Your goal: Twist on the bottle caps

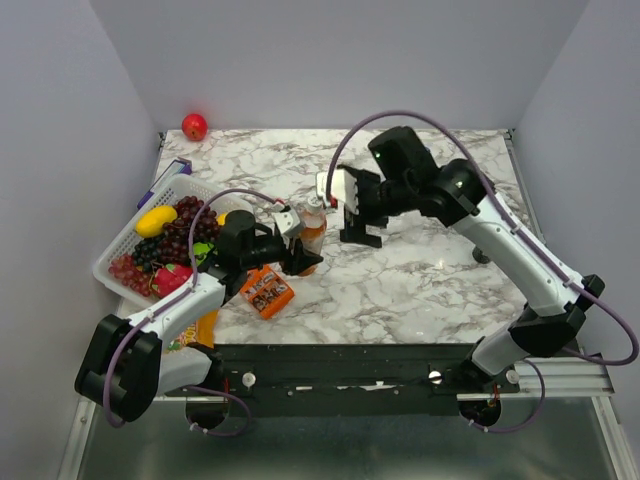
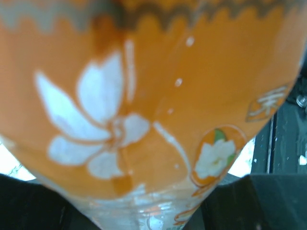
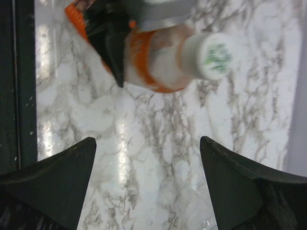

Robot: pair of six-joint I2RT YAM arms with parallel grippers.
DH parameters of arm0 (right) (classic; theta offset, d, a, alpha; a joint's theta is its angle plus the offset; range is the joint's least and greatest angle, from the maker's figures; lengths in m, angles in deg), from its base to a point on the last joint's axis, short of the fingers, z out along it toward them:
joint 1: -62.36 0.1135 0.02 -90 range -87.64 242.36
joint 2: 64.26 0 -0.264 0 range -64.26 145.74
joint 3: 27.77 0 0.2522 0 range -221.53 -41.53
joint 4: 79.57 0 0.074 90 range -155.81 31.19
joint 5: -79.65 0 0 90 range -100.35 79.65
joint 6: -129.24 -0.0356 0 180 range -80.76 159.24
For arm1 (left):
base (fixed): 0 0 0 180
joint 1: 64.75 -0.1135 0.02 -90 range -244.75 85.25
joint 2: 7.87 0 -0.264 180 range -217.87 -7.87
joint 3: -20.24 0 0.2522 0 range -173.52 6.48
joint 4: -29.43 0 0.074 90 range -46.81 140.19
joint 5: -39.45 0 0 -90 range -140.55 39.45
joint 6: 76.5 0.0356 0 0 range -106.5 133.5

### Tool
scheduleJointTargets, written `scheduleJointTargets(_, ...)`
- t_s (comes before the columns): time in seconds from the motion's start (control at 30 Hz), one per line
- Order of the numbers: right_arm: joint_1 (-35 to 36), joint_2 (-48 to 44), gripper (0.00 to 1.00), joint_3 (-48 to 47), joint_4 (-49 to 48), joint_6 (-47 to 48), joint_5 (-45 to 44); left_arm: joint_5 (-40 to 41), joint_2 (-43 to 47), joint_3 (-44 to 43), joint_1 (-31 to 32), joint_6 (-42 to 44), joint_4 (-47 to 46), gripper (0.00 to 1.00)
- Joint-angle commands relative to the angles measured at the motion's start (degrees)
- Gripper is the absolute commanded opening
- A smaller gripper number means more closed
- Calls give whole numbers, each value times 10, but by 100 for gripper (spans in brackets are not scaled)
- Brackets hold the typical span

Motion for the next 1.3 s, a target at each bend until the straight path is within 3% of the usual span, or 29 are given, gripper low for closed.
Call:
scheduleJointTargets(0.0, -9, 20, 97, -90, -62, -52, 33, -26, -3, -9, 3, 58, 49, 0)
scheduleJointTargets(0.23, 3, -17, 100, 5, -199, 6, 130, -38, -10, -19, 10, 56, 59, 0)
scheduleJointTargets(0.4, 19, 14, 100, -5, -174, 32, 149, -52, -14, -39, 12, 72, 80, 0)
scheduleJointTargets(0.6, 27, 22, 100, 7, -165, 64, 144, -56, -17, -56, 12, 76, 100, 0)
scheduleJointTargets(1.13, 27, -20, 100, 90, -131, 83, 58, -41, -15, -49, -2, 1, 34, 0)
scheduleJointTargets(1.27, 27, -36, 100, 113, -131, 80, 37, -29, -20, -40, -17, -60, -11, 0)
